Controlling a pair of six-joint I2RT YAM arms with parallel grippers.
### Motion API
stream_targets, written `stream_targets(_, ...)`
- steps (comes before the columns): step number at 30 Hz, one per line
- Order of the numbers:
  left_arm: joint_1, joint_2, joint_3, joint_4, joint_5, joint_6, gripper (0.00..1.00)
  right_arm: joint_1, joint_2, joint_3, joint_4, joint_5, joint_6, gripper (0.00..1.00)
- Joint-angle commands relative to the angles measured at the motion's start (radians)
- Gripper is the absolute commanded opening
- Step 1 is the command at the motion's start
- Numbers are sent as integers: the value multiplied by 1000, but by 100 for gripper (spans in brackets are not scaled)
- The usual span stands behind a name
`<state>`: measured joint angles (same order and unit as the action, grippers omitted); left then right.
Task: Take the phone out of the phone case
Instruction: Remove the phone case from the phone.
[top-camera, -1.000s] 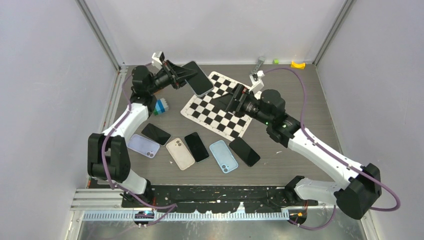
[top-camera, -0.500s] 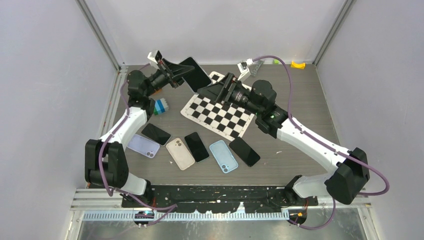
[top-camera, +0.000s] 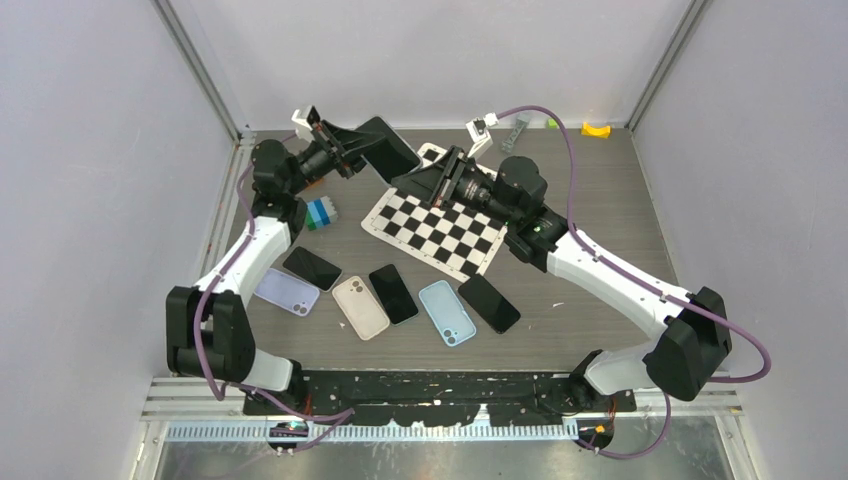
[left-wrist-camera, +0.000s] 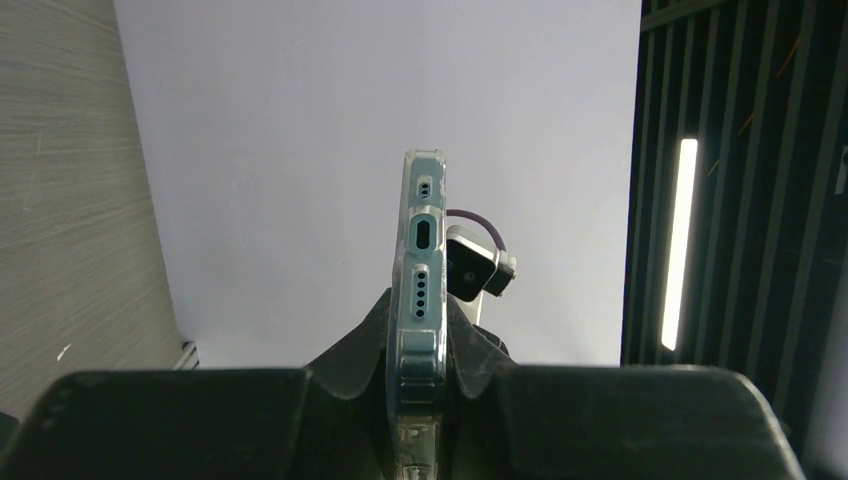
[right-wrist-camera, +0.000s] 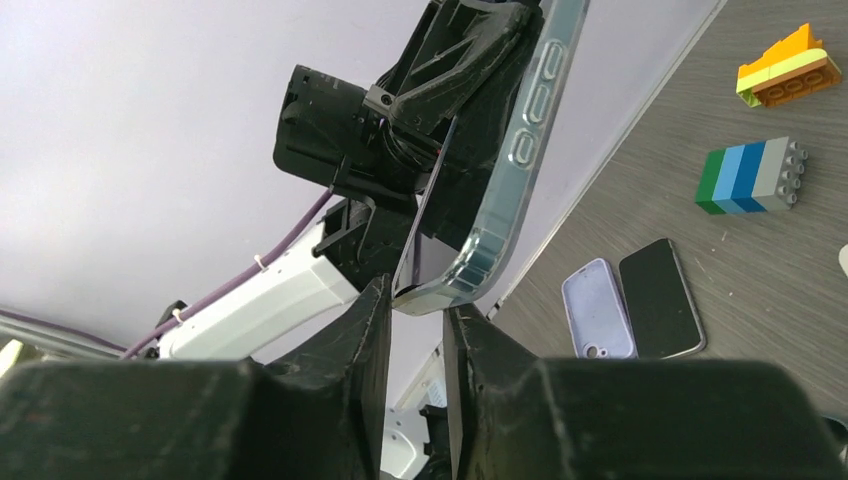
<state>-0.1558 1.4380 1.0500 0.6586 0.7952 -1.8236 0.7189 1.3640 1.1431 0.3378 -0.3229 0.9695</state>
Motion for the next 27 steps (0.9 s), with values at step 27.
stream_targets(27, -26, -131, 10, 24, 4, -353, 0, 57, 79, 152, -590, 366, -716, 1)
